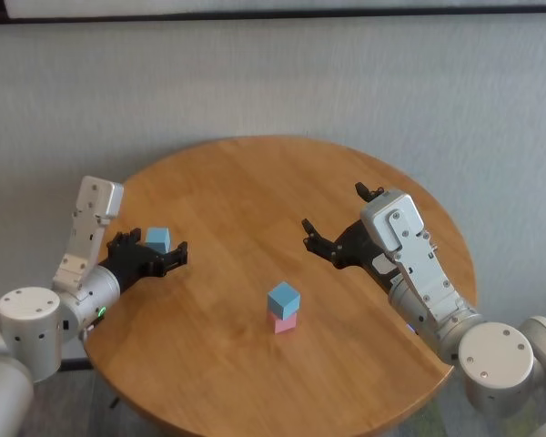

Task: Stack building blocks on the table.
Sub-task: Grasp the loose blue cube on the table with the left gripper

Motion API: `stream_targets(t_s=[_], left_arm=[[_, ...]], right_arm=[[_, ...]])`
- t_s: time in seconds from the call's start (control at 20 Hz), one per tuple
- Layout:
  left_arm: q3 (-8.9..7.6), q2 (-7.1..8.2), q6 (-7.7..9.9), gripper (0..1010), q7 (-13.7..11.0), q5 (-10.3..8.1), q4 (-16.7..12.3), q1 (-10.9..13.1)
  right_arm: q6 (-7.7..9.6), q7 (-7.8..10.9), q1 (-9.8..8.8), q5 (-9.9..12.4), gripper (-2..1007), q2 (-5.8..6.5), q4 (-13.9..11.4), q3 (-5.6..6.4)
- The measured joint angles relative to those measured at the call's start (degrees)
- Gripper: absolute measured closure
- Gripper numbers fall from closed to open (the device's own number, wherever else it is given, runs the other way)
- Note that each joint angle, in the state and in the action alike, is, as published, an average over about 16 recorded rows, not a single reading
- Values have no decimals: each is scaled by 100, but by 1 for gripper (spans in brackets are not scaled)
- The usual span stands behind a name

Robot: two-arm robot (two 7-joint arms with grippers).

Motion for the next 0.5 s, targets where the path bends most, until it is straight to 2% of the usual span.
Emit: stream_targets(t_s=[0.5], left_arm=[[-34,-67,-141,10,-78,33,308,-139]], right_arm=[[0,0,0,0,0,0,0,0]])
